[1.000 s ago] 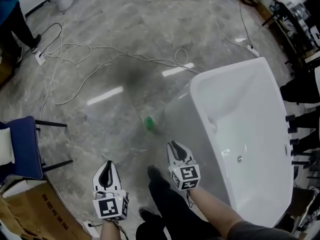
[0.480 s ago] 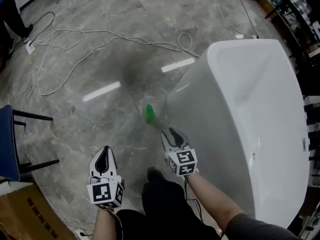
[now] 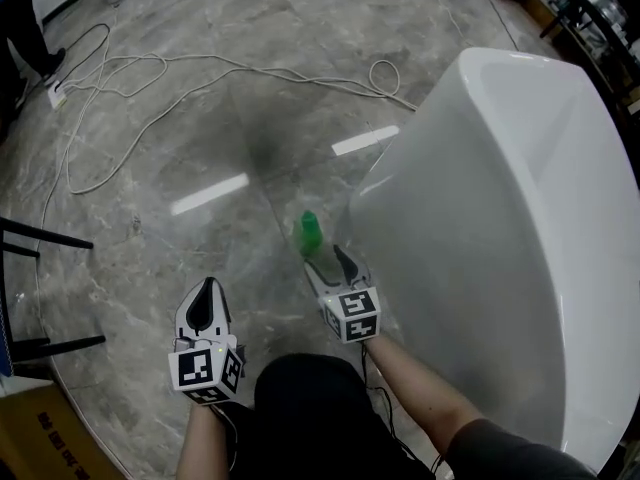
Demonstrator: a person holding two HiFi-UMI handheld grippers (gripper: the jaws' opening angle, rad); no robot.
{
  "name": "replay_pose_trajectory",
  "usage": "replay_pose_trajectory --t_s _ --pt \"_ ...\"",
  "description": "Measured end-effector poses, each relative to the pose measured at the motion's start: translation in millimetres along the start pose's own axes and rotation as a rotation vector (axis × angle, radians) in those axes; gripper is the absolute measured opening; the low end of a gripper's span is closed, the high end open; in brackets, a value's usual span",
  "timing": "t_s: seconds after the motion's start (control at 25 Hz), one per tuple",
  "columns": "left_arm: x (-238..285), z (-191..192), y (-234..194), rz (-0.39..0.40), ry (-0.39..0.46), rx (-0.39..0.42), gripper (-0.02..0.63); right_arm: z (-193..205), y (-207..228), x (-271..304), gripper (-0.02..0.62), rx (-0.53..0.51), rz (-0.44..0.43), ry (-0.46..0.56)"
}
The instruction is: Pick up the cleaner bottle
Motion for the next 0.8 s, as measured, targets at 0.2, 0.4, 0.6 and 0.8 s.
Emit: replay_pose_trajectory --t_s 0.2,0.4,0.6,0.8 --pt "32.0 16.3 -11.9 -0.007 0.025 -0.015 0.015 13.7 7.6 40.1 0.268 -0.007 0.004 0.012" --pt "49.1 26.1 -14.4 -0.012 0.019 -0.036 0.015 18.6 11.7 66.8 0.268 -0.006 0.035 -0.001" --pt "62.1 31.9 -16.5 -0.011 -0.016 -0.029 0.015 19.3 7.0 84.8 0.268 -0.026 0.012 0.005" --pt "77.6 24.6 -17.5 0.018 -0.006 -0.041 0.015 16.3 8.7 98.3 0.268 -0.025 0.028 -0.003"
Point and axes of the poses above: the fingertips, and each gripper's own axes: x forward along the fingers, y to its right, z out of its underside, the point moved 5 cm from there along -x, backward along the fingers, and after that the axes turned 10 degrees about -y, right-handed, at the moved point
